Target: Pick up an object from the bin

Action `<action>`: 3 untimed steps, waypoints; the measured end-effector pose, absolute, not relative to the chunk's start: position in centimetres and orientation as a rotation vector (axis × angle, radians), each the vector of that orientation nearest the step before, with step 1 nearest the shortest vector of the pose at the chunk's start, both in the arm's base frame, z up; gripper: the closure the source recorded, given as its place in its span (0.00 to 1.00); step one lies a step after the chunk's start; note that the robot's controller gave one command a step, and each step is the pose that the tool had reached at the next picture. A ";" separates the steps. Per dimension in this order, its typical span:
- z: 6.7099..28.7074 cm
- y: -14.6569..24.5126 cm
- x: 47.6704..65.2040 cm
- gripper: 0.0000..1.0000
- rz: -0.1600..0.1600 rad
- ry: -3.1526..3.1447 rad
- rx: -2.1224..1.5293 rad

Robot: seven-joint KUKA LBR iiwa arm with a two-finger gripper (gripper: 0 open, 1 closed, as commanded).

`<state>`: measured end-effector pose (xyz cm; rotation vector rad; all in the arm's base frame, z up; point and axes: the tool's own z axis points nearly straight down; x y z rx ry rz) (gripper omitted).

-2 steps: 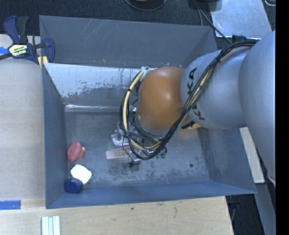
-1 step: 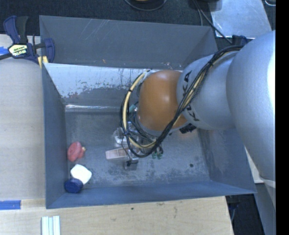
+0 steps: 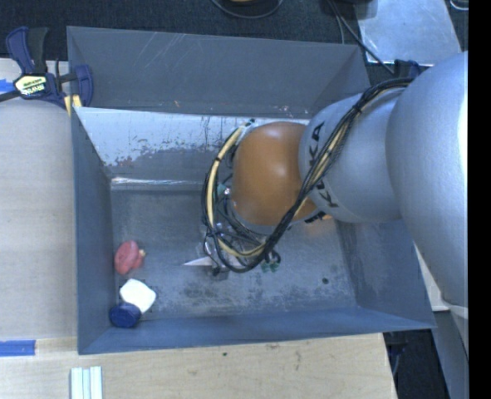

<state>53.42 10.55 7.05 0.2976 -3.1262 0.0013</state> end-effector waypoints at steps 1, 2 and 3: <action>7.0 10.6 53.4 1.00 0.001 -3.126 0.297; 7.8 10.5 53.2 1.00 0.002 -3.120 0.297; 10.1 10.5 53.1 1.00 0.002 -3.118 0.296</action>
Offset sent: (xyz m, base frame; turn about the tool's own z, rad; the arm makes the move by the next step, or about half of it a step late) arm -0.0001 0.0000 0.0911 0.0000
